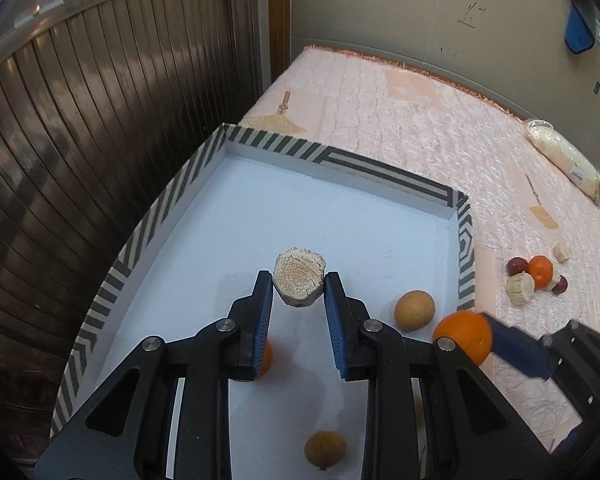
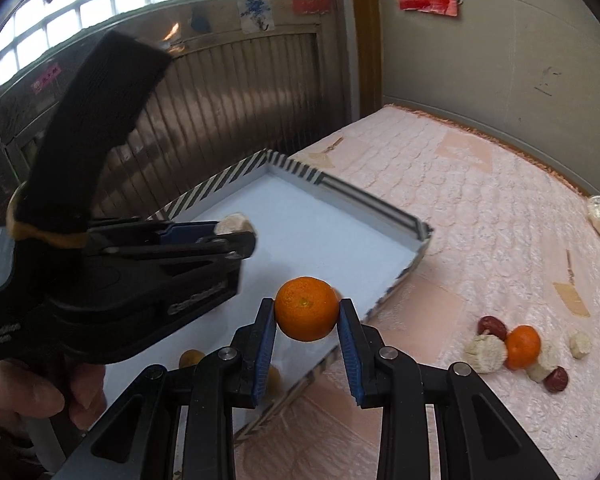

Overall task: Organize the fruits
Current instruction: 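Carry the cake piece with the left gripper while the right gripper carries the orange over the tray, then open both grippers to drop the cake piece and orange into the tray, then move both grippers back from the tray toward the remaining items on the bed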

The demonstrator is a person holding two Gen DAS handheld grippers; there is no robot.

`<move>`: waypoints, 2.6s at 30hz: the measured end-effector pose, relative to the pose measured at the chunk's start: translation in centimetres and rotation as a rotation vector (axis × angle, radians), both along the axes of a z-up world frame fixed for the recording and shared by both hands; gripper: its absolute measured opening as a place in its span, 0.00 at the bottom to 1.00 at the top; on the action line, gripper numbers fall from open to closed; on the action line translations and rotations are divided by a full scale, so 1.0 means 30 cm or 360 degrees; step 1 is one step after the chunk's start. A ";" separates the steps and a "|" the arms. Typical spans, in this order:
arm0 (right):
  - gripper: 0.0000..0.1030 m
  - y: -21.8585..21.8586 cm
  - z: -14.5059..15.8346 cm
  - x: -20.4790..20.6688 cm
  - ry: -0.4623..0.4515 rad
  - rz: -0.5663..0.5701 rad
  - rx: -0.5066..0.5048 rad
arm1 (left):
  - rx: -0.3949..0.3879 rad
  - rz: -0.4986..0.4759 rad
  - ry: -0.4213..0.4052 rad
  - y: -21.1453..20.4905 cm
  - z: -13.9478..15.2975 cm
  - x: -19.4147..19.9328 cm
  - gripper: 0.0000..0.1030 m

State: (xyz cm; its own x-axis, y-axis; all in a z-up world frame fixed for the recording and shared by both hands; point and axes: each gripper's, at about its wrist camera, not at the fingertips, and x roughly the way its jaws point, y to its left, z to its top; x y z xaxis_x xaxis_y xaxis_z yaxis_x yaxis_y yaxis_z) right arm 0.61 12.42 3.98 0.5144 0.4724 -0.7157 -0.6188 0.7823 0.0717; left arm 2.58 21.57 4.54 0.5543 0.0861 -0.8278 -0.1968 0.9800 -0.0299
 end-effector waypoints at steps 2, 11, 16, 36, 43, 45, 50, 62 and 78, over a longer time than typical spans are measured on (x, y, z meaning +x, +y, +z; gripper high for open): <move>0.29 0.017 -0.010 -0.003 0.0006 0.0028 -0.0011 | -0.0013 0.0002 0.0016 0.005 -0.009 0.008 0.25; 0.29 0.080 -0.061 -0.002 0.0049 0.0111 -0.0043 | -0.0046 0.0020 0.0070 0.022 -0.042 0.041 0.25; 0.29 0.111 -0.084 0.000 0.0067 0.0134 -0.0056 | -0.0069 0.0021 0.0107 0.030 -0.061 0.058 0.25; 0.34 0.161 -0.118 0.000 0.0133 0.0203 -0.0013 | -0.0117 0.0056 0.0138 0.055 -0.071 0.058 0.25; 0.37 0.085 -0.066 -0.020 0.0080 0.0144 0.0073 | -0.0105 0.0074 0.0116 0.054 -0.043 0.018 0.25; 0.38 0.055 -0.051 -0.026 0.0066 0.0111 0.0093 | -0.0076 0.0068 0.0085 0.035 -0.027 0.001 0.25; 0.40 -0.016 -0.020 -0.034 0.0038 0.0021 0.0123 | -0.0055 0.0038 0.0018 -0.003 0.002 -0.037 0.57; 0.42 -0.215 0.026 -0.064 0.0000 -0.0180 0.0182 | -0.0004 -0.0019 -0.0090 -0.100 0.067 -0.131 0.59; 0.43 -0.475 -0.005 -0.112 0.0017 -0.0455 0.0170 | -0.0026 -0.0228 -0.0133 -0.329 0.065 -0.203 0.59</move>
State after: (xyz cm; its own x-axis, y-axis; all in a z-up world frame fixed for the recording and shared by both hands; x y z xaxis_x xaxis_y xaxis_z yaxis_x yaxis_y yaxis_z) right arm -2.76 -1.84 3.84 0.6299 0.3824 -0.6760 -0.3734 0.9123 0.1682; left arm -3.52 11.71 6.50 0.6267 -0.0117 -0.7791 -0.0513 0.9971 -0.0562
